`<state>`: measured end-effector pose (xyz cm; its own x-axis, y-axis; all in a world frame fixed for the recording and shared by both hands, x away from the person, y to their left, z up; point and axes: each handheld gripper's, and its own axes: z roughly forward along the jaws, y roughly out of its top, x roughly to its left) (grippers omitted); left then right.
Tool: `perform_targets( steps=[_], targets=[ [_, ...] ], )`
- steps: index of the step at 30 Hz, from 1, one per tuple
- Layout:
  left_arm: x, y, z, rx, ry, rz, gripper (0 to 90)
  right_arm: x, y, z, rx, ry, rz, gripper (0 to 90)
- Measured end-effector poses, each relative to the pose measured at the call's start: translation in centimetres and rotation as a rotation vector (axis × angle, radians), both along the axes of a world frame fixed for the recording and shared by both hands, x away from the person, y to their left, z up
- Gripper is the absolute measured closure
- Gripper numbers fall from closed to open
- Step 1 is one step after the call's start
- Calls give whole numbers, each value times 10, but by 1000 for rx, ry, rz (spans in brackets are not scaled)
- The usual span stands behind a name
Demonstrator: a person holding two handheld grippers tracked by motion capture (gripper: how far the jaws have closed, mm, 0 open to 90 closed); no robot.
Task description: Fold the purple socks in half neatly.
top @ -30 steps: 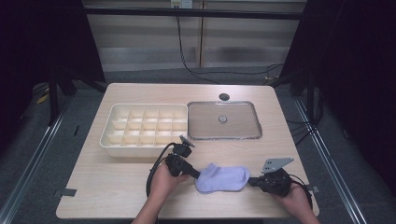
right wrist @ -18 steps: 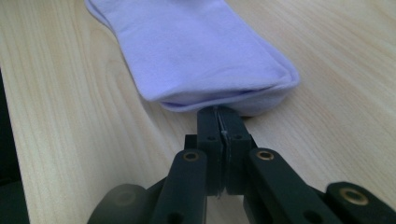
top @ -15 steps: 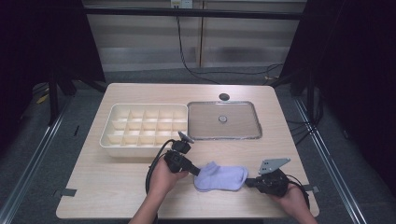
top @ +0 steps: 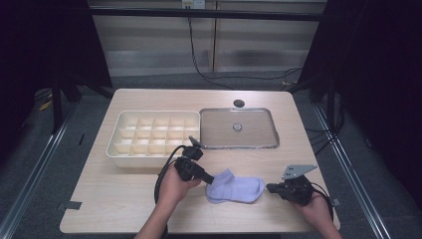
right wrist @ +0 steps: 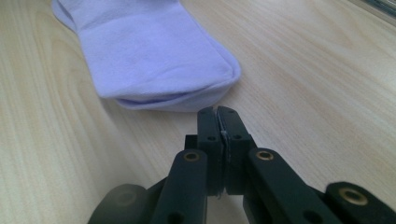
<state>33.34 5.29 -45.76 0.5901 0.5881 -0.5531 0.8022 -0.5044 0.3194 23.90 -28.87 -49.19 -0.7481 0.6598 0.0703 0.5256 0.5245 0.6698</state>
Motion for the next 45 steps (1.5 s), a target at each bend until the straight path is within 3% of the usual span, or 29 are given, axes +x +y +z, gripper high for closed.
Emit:
perform_targets(
  steps=[14, 16, 19, 23, 33, 36, 37, 39, 41, 42, 43, 45],
  targets=[
    [-7, 2, -20, 40, 67, 9, 831, 0, 6, -1, -10, 8, 24, 877],
    [-7, 3, -20, 32, 68, 7, 831, 0, 6, -1, -13, 11, 22, 877],
    [-6, 3, -12, -11, 79, 7, 833, 0, 6, -2, -7, 7, 32, 876],
    [-7, 2, -5, -13, 71, 9, 832, 0, 8, -2, -7, 12, 36, 876],
    [-7, 6, -28, 21, 102, 35, 830, -4, 2, 21, 36, -39, 12, 890],
    [-7, 4, -29, 27, 99, 35, 829, -3, 11, 27, 61, -47, 18, 890],
    [-7, 4, -29, 31, 96, 33, 829, -3, 22, 30, 54, -49, 33, 890],
    [-8, 3, -29, 31, 94, 39, 829, -3, 27, 30, 54, -47, 45, 890],
    [-9, 3, -29, 40, 85, 38, 829, -1, 47, 25, 28, -41, 98, 890],
    [-9, 3, -29, 39, 81, 35, 829, -1, 47, 25, 28, -41, 98, 890],
    [-9, 2, -29, 40, 79, 39, 831, 0, 58, 18, -8, -15, 130, 891],
    [-10, 1, -28, 52, 66, 39, 832, 1, 61, 15, -21, -8, 138, 893]
  ],
)
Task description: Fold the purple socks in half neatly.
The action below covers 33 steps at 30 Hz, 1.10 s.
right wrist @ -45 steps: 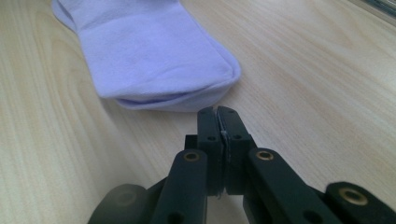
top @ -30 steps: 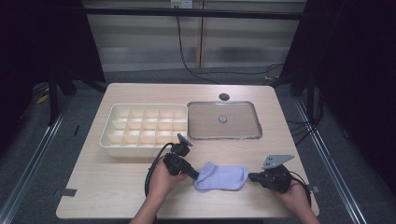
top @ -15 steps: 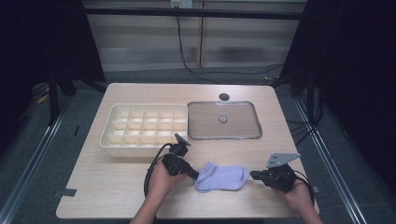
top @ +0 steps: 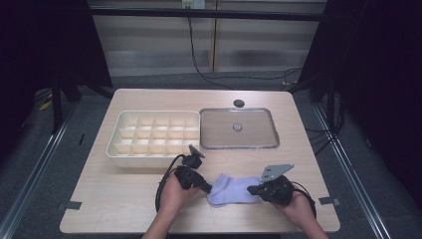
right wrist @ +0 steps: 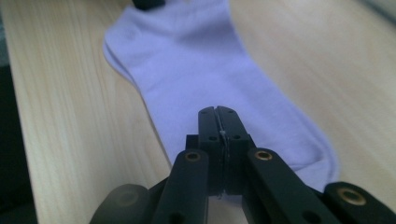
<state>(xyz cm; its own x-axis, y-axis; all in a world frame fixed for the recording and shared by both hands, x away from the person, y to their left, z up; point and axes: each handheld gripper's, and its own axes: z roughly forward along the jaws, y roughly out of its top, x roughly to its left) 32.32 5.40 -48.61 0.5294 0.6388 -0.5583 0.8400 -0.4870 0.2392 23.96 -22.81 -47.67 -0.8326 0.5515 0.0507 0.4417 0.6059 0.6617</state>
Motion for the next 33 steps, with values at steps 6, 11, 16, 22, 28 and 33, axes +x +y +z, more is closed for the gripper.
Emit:
perform_targets(
  steps=[6, 11, 16, 22, 28, 33],
  targets=[
    [-2, -4, 4, 62, -40, -43, 837, 1, -6, -9, -51, 47, 1, 900],
    [-3, -5, 4, 67, -45, -50, 837, 2, -22, -9, -58, 57, -53, 900],
    [-4, -5, 5, 76, -53, -52, 834, 2, -24, -10, -57, 52, -53, 900],
    [-5, -4, 10, 78, -95, -2, 667, 1, -24, -10, -49, 60, -63, 900],
    [-3, -11, 9, 74, -117, -8, 598, 1, -25, -11, -43, 61, -64, 900],
    [-6, -20, 10, 85, -103, -49, 603, 1, -26, -11, -41, 58, -63, 900]
  ],
)
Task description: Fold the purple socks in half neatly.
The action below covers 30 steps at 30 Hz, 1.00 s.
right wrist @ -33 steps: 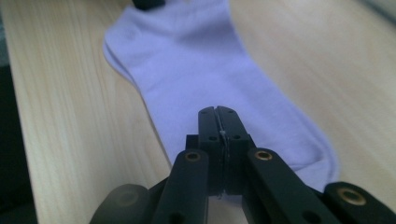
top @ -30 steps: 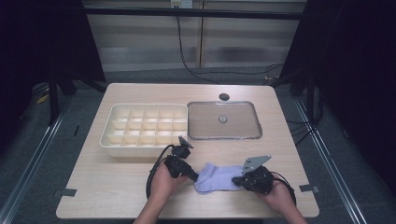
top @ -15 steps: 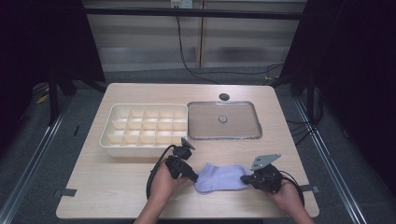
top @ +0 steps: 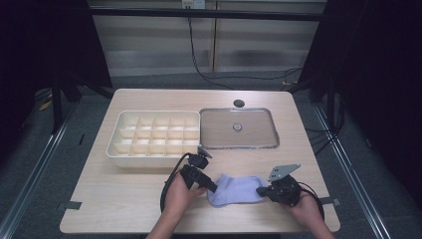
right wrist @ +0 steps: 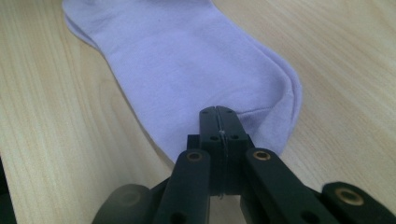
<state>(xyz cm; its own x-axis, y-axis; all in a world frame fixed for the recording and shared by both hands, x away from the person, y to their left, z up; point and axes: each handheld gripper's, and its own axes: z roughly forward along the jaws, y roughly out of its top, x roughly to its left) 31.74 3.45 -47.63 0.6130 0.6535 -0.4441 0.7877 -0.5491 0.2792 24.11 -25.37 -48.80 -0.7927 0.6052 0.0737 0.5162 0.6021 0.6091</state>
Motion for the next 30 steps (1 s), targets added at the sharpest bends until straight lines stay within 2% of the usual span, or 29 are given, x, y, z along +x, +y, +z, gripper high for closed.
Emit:
perform_targets(
  steps=[3, 5, 8, 12, 17, 18, 22, 24, 30],
  targets=[
    [-2, -5, 1, 27, -22, -25, 619, 0, 0, 0, 2, -3, 0, 900],
    [-5, -8, 1, 43, -40, -50, 677, -1, 1, 0, 0, 3, -5, 900],
    [-8, -12, 0, 35, -30, -66, 774, -1, 1, 0, -1, 2, -6, 900],
    [-4, -11, -1, 34, -5, -62, 796, -1, 0, 0, 4, 2, -5, 900],
    [3, 1, 1, -43, 60, -47, 800, -1, 1, 0, 3, 1, -2, 900],
    [3, 2, 3, -64, 66, -26, 800, -1, 1, 0, 7, 5, -1, 900],
    [8, 9, 12, -93, 79, -43, 800, -2, 3, -1, 19, 13, 5, 900],
    [9, 10, 15, -108, 82, -29, 800, -2, 6, -1, 23, 15, 18, 900],
    [13, 12, 22, -114, 77, -22, 802, -4, 17, -1, 29, 18, 43, 900]
  ],
)
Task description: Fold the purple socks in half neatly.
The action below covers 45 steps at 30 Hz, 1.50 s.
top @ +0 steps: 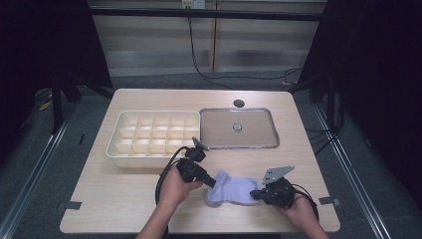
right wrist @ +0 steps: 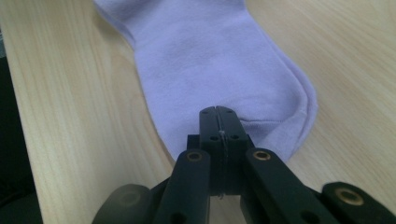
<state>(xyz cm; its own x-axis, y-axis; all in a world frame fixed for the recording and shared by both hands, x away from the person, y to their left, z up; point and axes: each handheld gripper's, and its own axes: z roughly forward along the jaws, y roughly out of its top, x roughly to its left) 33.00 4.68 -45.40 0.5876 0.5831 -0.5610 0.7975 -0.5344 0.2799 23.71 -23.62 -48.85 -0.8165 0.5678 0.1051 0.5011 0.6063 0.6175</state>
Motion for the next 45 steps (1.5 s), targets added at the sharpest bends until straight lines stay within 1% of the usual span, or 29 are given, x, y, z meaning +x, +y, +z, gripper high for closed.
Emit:
perform_targets(
  steps=[6, 7, 10, 11, 12, 13, 14, 15, 16, 17, 19, 21, 23, 24, 25, 26, 29, 31, 32, 34, 35, 36, 37, 38, 39, 42, 43, 44, 45],
  targets=[
    [1, -2, 8, 6, -15, -12, 805, -1, 10, 0, 2, 1, 22, 900],
    [1, -3, 9, 6, -14, -13, 806, -1, 11, -1, 7, -8, 24, 900],
    [1, -5, 10, 2, -14, 10, 809, -1, 14, 0, 12, -1, 26, 900],
    [2, -5, 10, 10, -16, -8, 809, 0, 14, 0, 2, -14, 32, 900],
    [2, -5, 11, 14, -19, -5, 809, 0, 14, 1, 4, -10, 28, 900],
    [3, -3, 11, 17, -18, -26, 808, 0, 14, 2, 2, -13, 23, 897],
    [2, -3, 12, 16, -14, -3, 809, 0, 12, 3, 5, -17, 24, 896],
    [3, -2, 12, 20, -20, -17, 809, 0, 10, 4, 12, -21, 15, 895],
    [4, -1, 12, 22, -19, -10, 809, 0, 8, 7, 20, -21, 5, 893],
    [4, 0, 12, 25, -19, -18, 809, 0, 4, 9, 32, -34, 0, 892],
    [4, 0, 11, 19, -17, -4, 808, 0, -3, 13, 42, -48, -19, 891],
    [4, 0, 11, 17, -15, -5, 808, -1, -12, 17, 44, -60, -45, 891],
    [5, 0, 11, 17, -14, -6, 808, -1, -22, 19, 54, -60, -72, 894],
    [4, -1, 11, 14, -14, 0, 809, -1, -31, 18, 51, -58, -97, 897],
    [4, -2, 11, 10, -12, 14, 809, -1, -31, 18, 51, -58, -97, 897],
    [5, -1, 11, 22, -17, -12, 808, 0, -35, 16, 43, -56, -107, 898],
    [5, -3, 12, 22, -18, -11, 808, 3, -42, 10, 39, -31, -123, 898],
    [4, -5, 12, 11, -15, 4, 808, 5, -40, 5, 18, -25, -120, 897],
    [4, -5, 12, 22, -24, -10, 808, 6, -39, 3, 8, -19, -118, 897],
    [4, -6, 13, 17, -25, -5, 808, 7, -38, 0, -5, -9, -116, 897],
    [4, -6, 14, 24, -31, -18, 808, 8, -37, -1, -2, -4, -107, 897],
    [4, -8, 14, 11, -27, -3, 808, 9, -36, -2, -15, -7, -102, 897],
    [3, -8, 14, 17, -28, -5, 808, 9, -35, -3, -4, 0, -100, 896],
    [4, -8, 14, 28, -29, -28, 807, 9, -34, -3, -6, 0, -101, 896],
    [3, -10, 15, 25, -30, -13, 807, 8, -33, -3, -7, -1, -99, 895],
    [3, -12, 16, 19, -30, -26, 807, 9, -29, -3, 1, -6, -84, 895],
    [2, -13, 16, 13, -26, -4, 807, 9, -28, -3, -6, -6, -82, 895],
    [4, -12, 17, 27, -33, -43, 807, 9, -26, -3, -8, -12, -82, 895],
    [3, -13, 17, 23, -33, -33, 807, 9, -26, -3, -5, -10, -75, 895]
  ],
)
